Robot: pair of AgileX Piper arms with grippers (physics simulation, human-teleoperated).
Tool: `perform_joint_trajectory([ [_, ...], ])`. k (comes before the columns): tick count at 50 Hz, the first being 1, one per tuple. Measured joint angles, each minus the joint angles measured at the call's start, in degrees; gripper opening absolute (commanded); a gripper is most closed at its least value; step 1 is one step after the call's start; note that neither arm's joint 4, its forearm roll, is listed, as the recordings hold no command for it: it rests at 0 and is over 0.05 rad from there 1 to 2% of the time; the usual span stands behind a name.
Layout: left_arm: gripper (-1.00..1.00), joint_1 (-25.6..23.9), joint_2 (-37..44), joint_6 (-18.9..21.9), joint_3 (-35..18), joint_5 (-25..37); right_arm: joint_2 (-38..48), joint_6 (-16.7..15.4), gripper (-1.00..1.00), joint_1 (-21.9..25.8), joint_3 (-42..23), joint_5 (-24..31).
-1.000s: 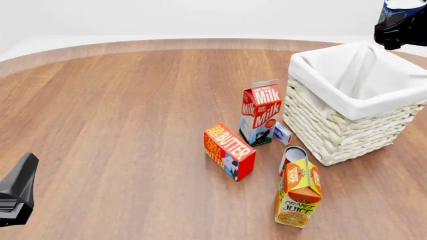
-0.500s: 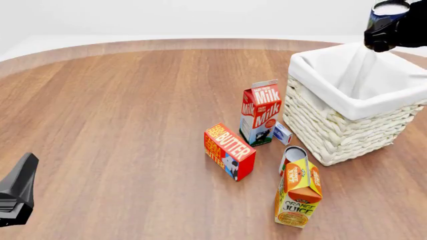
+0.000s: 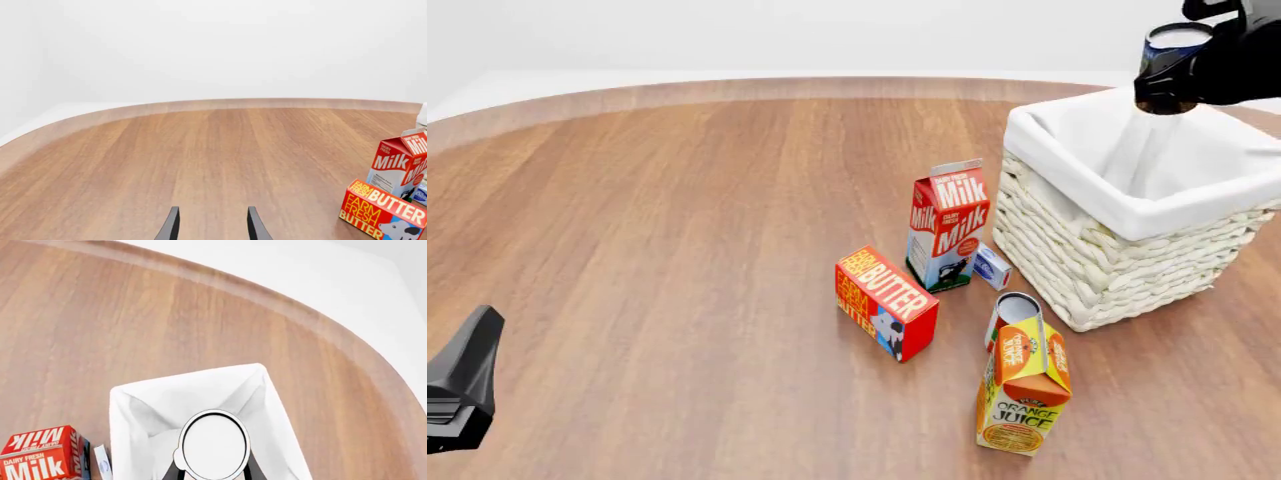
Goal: Pick up the alphabet soup, and put it in the basket.
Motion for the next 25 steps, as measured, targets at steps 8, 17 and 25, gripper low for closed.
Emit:
perform_joint_trajectory([
  [8,1.00,0.00,0.00,0.00,0.00,0.00,1.42,-0.24,-1.00,0.23,-0.75,0.61],
  [17,1.00,0.00,0.00,0.00,0.00,0.00,3.13,-0.46,-1.00,0.46,-1.39,0.86],
  [25,1.00,0.00,0.00,0.00,0.00,0.00,4.58,-0.68,-1.00,0.47,-1.77,0.83],
])
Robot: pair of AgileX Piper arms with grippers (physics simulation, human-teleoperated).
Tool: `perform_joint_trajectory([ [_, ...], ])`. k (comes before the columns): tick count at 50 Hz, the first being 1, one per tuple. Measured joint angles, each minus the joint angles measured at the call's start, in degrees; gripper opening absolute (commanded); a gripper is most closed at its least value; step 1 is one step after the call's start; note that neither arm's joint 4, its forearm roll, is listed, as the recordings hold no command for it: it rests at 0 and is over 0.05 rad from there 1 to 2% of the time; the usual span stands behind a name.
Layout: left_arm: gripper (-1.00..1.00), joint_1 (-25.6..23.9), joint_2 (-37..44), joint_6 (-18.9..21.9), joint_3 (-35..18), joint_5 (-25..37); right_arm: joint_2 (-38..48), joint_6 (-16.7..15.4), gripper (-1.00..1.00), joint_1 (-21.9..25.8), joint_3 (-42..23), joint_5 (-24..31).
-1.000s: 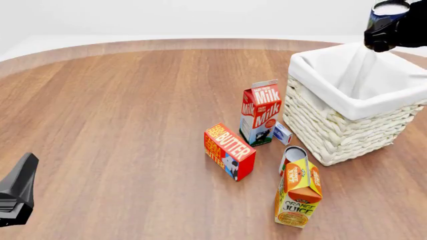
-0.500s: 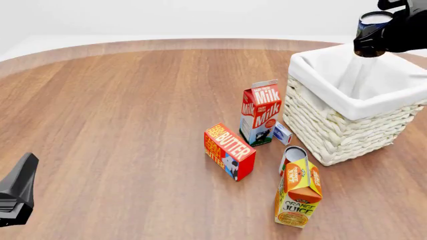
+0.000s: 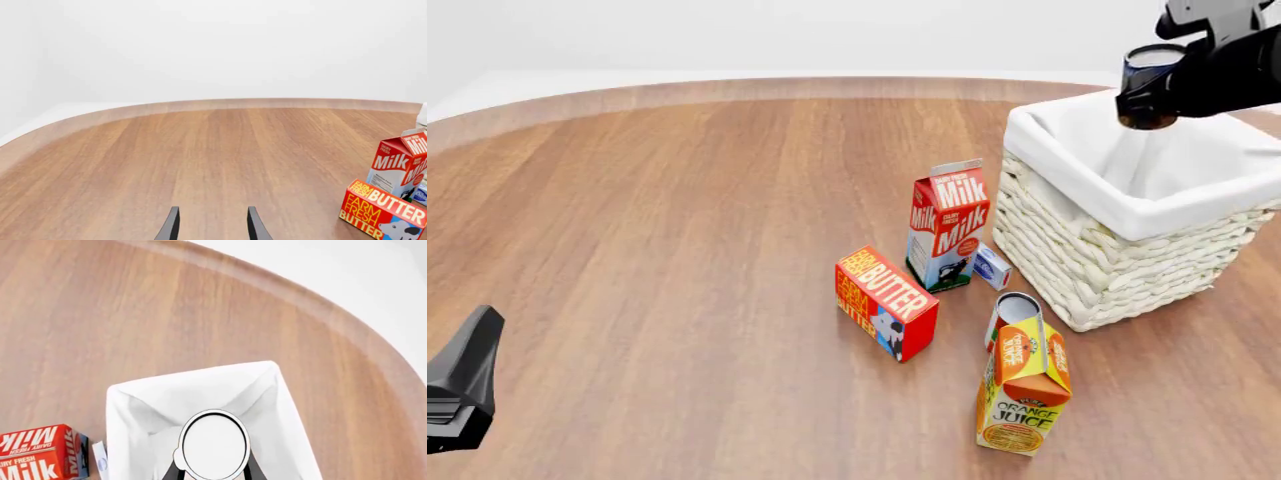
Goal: Pick up the alphabet soup, and put it in the basket.
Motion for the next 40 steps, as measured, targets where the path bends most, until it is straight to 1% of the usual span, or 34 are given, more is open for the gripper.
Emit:
perform_joint_trajectory([
  [20,1.00,0.00,0.00,0.00,0.00,0.00,3.28,0.02,-1.00,-0.36,0.73,-0.98],
  [40,1.00,0.00,0.00,0.00,0.00,0.00,5.93,-0.62,-1.00,-0.99,1.14,-1.10],
])
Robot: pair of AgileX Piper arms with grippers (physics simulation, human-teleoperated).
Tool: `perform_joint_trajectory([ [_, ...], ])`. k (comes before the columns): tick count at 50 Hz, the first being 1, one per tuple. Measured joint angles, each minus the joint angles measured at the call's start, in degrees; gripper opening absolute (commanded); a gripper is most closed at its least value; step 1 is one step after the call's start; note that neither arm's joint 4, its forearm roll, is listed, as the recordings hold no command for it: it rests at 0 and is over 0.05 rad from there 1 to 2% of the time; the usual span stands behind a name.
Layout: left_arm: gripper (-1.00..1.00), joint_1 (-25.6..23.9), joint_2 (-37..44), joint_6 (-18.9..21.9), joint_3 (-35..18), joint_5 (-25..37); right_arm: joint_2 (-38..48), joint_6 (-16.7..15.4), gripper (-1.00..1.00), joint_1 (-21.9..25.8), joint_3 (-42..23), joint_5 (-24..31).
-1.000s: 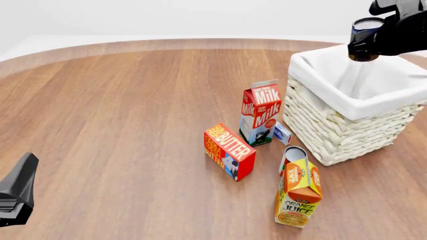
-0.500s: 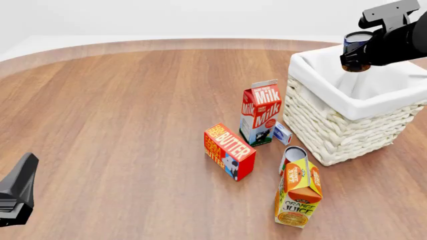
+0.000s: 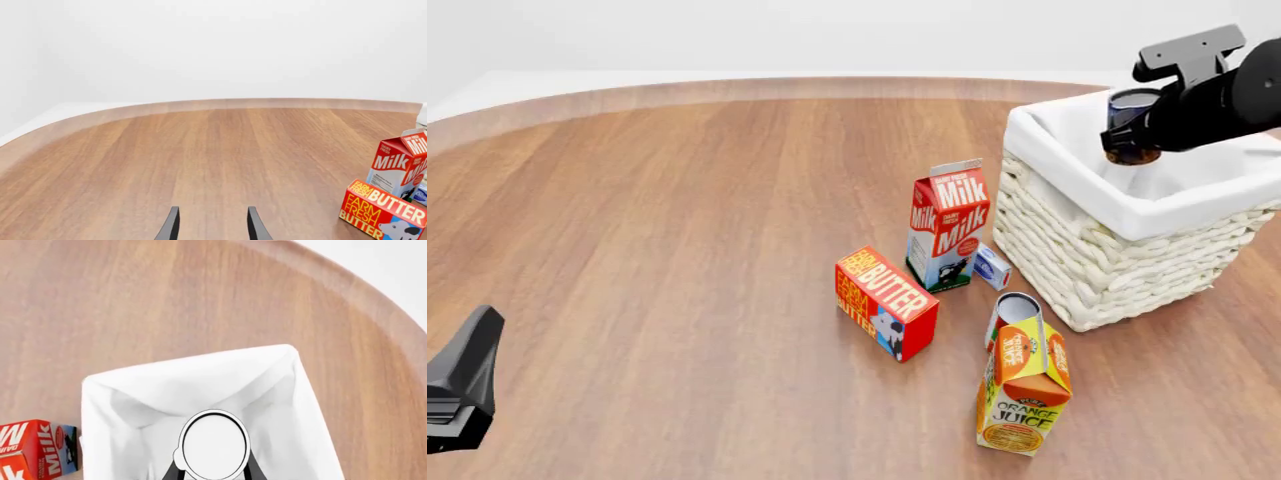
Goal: Pick up the alphabet soup, and put it in the basket.
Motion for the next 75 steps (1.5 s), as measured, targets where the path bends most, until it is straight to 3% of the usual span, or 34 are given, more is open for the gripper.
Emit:
perform_joint_trajectory([
  [70,1.00,0.00,0.00,0.00,0.00,0.00,6.18,-1.56,-1.00,-2.25,0.64,-1.87],
  [71,1.00,0.00,0.00,0.00,0.00,0.00,6.22,-1.58,1.00,-2.33,0.58,-1.89],
  [75,1.00,0.00,0.00,0.00,0.00,0.00,6.21,-1.25,1.00,-2.73,0.16,-1.92],
])
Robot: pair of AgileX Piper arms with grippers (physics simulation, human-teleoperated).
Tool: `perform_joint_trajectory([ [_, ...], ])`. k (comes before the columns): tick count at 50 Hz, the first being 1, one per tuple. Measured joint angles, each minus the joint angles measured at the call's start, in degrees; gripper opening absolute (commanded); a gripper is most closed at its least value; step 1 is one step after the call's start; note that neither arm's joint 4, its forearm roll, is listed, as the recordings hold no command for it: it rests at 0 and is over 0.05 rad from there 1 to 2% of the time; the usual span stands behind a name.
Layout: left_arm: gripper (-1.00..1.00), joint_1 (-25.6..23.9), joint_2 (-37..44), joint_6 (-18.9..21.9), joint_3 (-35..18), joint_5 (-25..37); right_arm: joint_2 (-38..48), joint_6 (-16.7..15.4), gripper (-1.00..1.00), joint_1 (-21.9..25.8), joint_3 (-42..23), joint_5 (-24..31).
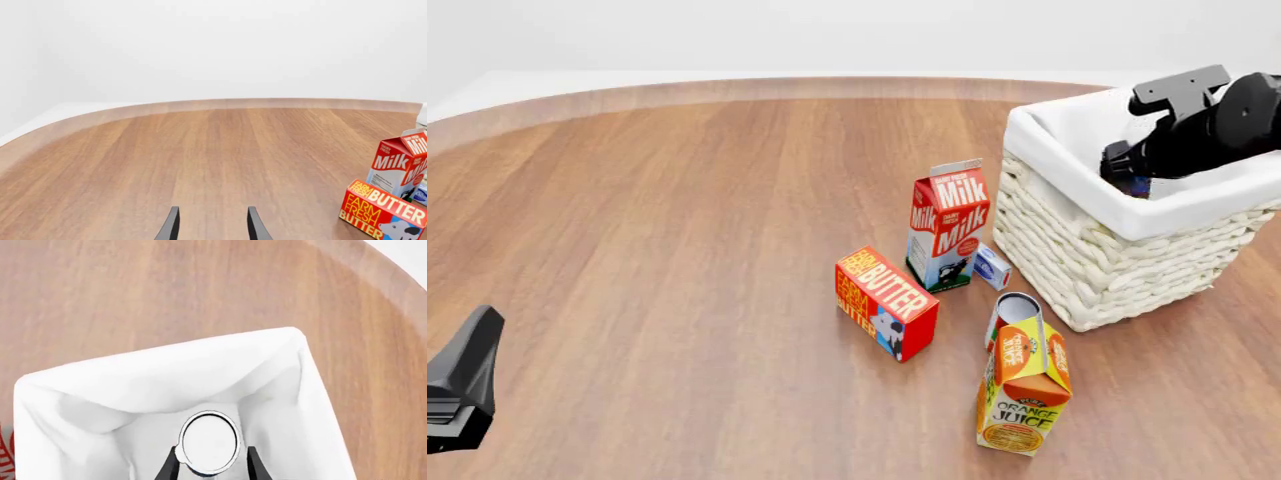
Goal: Pick up the alphabet soup, and put it in the basket.
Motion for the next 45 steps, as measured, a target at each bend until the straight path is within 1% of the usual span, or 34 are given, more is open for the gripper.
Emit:
perform_joint_trajectory([
  [26,1.00,0.00,0.00,0.00,0.00,0.00,-0.70,1.03,1.00,-0.91,-0.75,-0.39],
  [45,1.00,0.00,0.00,0.00,0.00,0.00,-5.40,1.32,1.00,-1.48,1.24,-1.58],
])
